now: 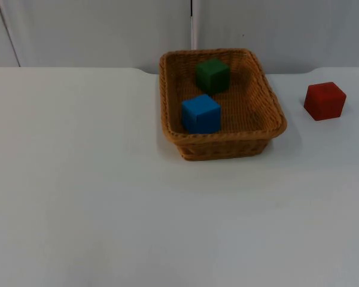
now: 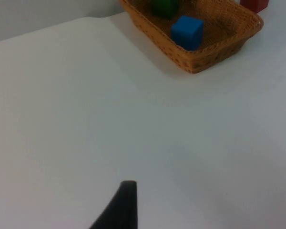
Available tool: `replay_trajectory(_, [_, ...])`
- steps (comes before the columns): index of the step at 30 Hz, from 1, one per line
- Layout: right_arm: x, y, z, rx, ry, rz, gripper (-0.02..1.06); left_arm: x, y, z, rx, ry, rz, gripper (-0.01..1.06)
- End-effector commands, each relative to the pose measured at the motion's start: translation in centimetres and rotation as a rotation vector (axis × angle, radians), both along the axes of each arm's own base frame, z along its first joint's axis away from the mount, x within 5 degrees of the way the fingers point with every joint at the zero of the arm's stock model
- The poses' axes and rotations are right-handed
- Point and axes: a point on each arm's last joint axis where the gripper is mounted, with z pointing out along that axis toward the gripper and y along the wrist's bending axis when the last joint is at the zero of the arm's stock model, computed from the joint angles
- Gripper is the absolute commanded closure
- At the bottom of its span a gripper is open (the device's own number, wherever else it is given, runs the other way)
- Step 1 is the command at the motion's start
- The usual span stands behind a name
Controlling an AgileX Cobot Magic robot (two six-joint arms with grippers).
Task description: Pick up one cube with each hand and place exactly two cubes into the same basket, leaving the remaining cube outside.
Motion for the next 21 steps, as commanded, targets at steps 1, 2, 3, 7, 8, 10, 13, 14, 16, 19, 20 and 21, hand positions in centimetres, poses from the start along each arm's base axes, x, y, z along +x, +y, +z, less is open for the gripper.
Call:
replay_trajectory(1, [0.00, 0.00, 0.05, 0.002, -0.010, -0.002, -0.01, 0.06, 0.04, -0.04, -0.003, -0.011, 0.006, 0.00])
replay_trajectory(2, [0.00, 0.00, 0.05, 0.002, -0.010, -0.002, -0.01, 0.06, 0.04, -0.04, -0.003, -0.011, 0.006, 0.00])
replay_trajectory(3, [0.00, 0.00, 0.05, 0.002, -0.010, -0.002, -0.01, 0.06, 0.04, -0.04, -0.003, -0.011, 0.006, 0.00])
replay_trajectory(7, [0.00, 0.00, 0.05, 0.002, -0.010, -0.002, -0.01, 0.06, 0.04, -0.04, -0.003, -0.011, 0.006, 0.00])
replay_trajectory(8, [0.00, 0.00, 0.05, 0.002, -0.010, -0.004, -0.01, 0.06, 0.04, -0.04, -0.003, -0.011, 0.006, 0.00])
replay_trajectory(10, [0.01, 0.01, 0.05, 0.002, -0.010, -0.010, -0.01, 0.06, 0.04, -0.04, -0.003, -0.011, 0.006, 0.00])
replay_trajectory(13, [0.00, 0.07, 0.05, 0.005, -0.009, -0.047, -0.01, 0.06, 0.04, -0.04, -0.003, -0.011, 0.006, 0.00])
replay_trajectory(14, [0.01, 0.09, 0.05, 0.005, -0.009, -0.062, -0.01, 0.06, 0.04, -0.04, -0.003, -0.011, 0.006, 0.00])
replay_trajectory(16, [0.01, 0.10, 0.05, 0.005, -0.009, -0.082, -0.01, 0.06, 0.04, -0.04, -0.003, -0.011, 0.006, 0.00])
replay_trajectory(19, [0.03, 0.15, 0.05, 0.005, -0.009, -0.143, -0.01, 0.06, 0.04, -0.04, -0.003, -0.011, 0.006, 0.00])
replay_trajectory(20, [0.04, 0.17, 0.05, 0.005, -0.010, -0.165, -0.01, 0.06, 0.04, -0.04, -0.003, -0.011, 0.006, 0.00])
replay_trajectory(21, [0.05, 0.19, 0.05, 0.005, -0.010, -0.186, -0.01, 0.06, 0.04, -0.04, -0.003, -0.011, 0.006, 0.00])
